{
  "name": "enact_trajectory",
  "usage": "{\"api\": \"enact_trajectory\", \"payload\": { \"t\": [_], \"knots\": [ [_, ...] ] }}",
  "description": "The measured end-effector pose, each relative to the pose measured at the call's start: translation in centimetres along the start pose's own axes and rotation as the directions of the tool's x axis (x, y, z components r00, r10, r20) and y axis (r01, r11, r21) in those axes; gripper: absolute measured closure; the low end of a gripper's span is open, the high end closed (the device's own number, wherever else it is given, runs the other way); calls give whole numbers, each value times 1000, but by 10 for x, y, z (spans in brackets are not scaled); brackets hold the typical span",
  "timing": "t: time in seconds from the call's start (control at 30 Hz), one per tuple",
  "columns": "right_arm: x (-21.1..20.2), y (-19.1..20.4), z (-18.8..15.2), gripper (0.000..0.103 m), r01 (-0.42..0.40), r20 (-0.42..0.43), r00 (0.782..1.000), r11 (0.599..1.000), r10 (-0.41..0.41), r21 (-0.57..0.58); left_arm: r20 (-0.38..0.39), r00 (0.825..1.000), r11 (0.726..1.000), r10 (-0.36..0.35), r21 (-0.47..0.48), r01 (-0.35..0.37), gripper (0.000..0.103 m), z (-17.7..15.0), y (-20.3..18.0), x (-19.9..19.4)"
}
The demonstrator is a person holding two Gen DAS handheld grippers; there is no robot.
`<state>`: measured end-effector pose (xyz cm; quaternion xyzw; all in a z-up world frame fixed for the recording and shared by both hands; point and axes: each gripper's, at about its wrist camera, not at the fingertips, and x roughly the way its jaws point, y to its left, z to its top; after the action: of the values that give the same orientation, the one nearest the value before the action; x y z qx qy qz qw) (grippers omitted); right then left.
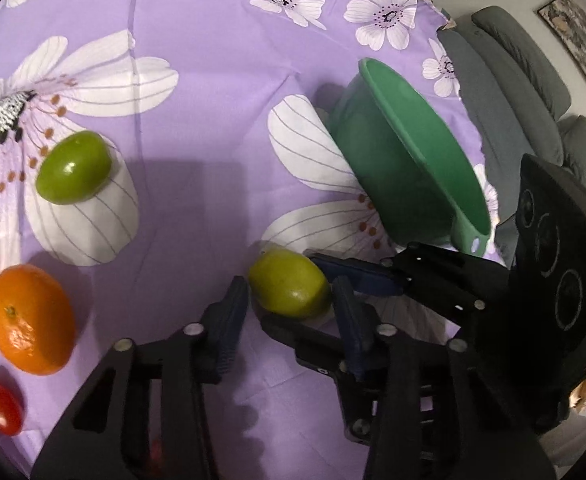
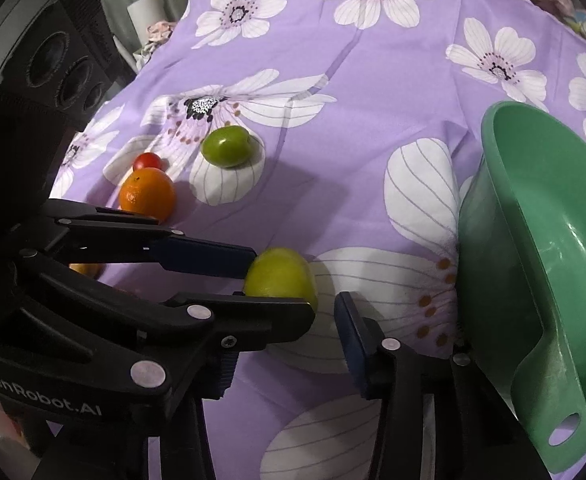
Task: Organize fruits
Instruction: 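Close the left gripper on the yellow-green lime and lift it, then lower the lime into the green bowl and open the left gripper while the right gripper holds the bowl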
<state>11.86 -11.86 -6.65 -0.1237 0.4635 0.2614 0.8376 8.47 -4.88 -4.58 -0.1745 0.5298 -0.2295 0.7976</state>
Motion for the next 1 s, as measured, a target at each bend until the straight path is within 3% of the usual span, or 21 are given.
{"api": "enact_trajectory", "payload": {
  "t": [0.07,0.27,0.6,0.8,1.0],
  "knots": [
    [0,4,0,67,8,-7,1000,1000,-8,-22,1,1000,1000,5,4,-5,61,0,-2,1],
    [-3,7,0,67,19,5,1000,999,-19,-35,17,1000,1000,23,19,-23,62,-3,-9,-4],
    [-54,12,3,67,67,158,986,997,-61,-36,130,991,989,42,134,-60,62,-1,-52,-40],
    [-86,-6,3,67,114,241,964,994,-110,-3,168,986,974,14,221,-52,62,14,-86,-39],
    [-101,-42,-2,67,157,268,948,985,-171,74,153,988,957,-29,290,-17,62,37,-115,-12]
  ]
}}
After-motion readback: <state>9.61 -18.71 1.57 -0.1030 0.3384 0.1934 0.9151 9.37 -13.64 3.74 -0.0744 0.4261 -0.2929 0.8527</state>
